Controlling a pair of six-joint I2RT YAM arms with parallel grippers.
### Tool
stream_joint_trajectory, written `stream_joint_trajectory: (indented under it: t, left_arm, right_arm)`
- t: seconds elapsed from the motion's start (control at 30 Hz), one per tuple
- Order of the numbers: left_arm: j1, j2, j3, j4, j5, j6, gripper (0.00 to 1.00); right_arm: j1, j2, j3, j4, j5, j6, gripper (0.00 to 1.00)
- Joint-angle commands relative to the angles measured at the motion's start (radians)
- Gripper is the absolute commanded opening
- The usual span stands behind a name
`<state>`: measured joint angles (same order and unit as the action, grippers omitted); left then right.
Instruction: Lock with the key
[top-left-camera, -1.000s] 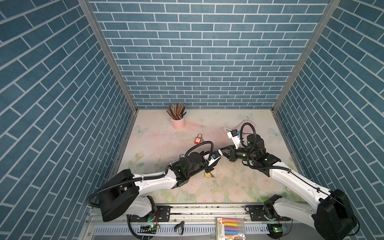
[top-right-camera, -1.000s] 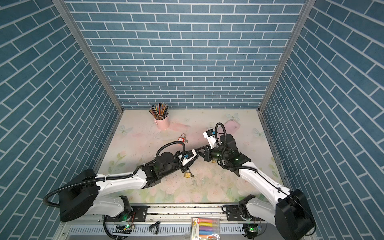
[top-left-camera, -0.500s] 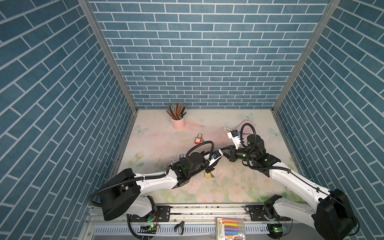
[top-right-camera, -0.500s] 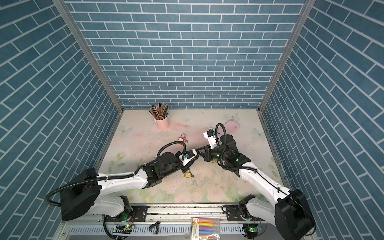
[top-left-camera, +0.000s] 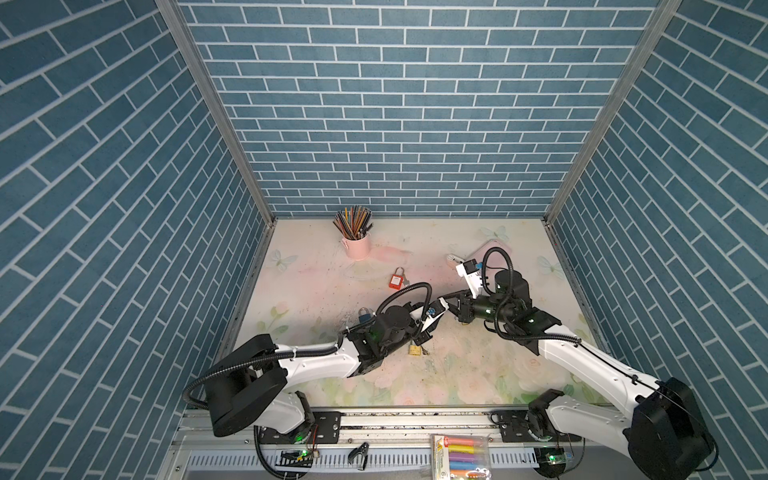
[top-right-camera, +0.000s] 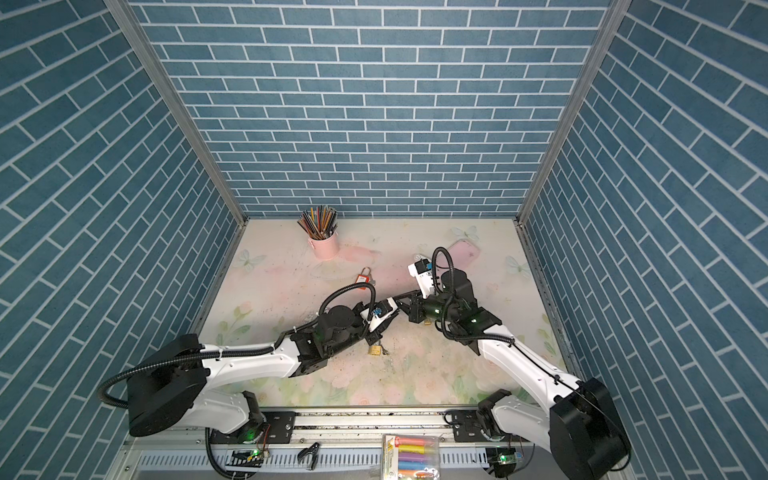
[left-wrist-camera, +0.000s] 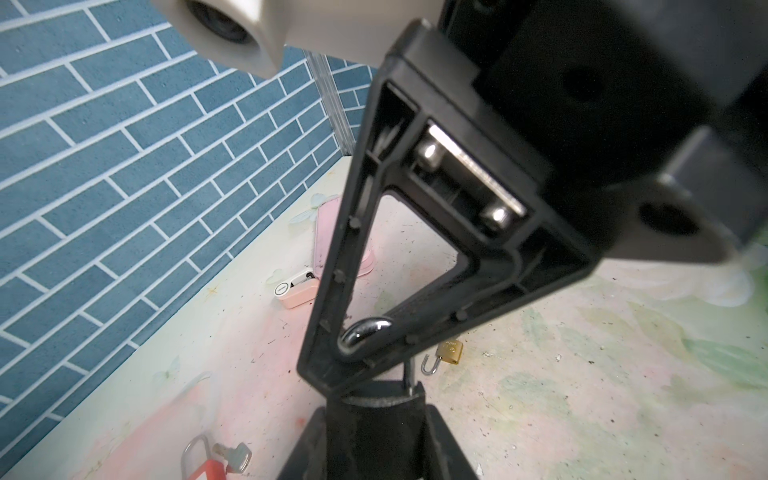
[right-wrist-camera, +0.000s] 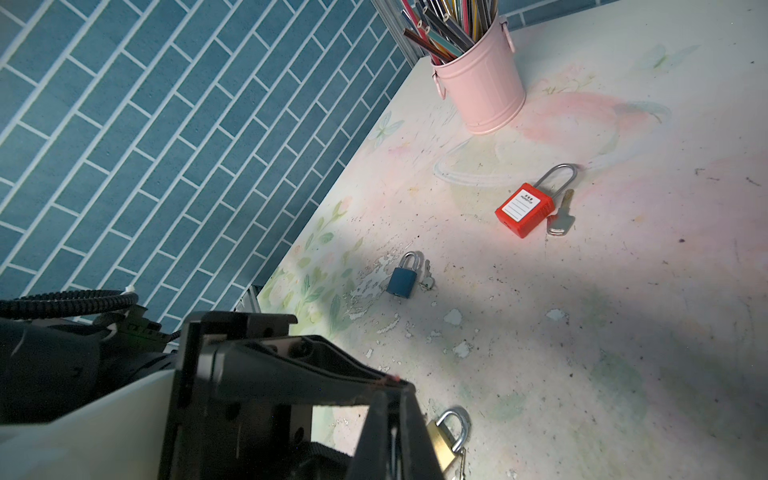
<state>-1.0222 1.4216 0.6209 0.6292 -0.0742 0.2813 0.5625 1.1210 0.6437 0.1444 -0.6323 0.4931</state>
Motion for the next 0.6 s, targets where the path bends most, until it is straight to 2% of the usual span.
stream_joint_trajectory:
  t: [0.0,0.1,0.13,0.2,0.57]
  left_arm:
    - [0.002,0.002,0.029,0.091,-0.073,0.016,0.35]
    - [-0.001,0.002,0.026,0.098,-0.071,0.018,0.38]
    - [0.000,0.002,0.027,0.096,-0.066,0.023,0.43]
    - [-0.001,0.002,0.027,0.090,-0.061,0.026,0.46]
    - [-0.005,0.020,0.049,0.086,-0.095,0.019,0.47]
  right_arm:
    - [0.014,-0.002,-0.016,-0.003,-0.053,0.041,0.00]
    - [0.014,-0.001,-0.015,-0.003,-0.050,0.041,0.00]
    - [0.014,-0.001,-0.015,-0.003,-0.049,0.041,0.00]
    - [0.013,-0.003,-0.015,-0.002,-0.046,0.042,0.00]
    - [0.013,0.009,-0.007,0.008,-0.046,0.048,0.00]
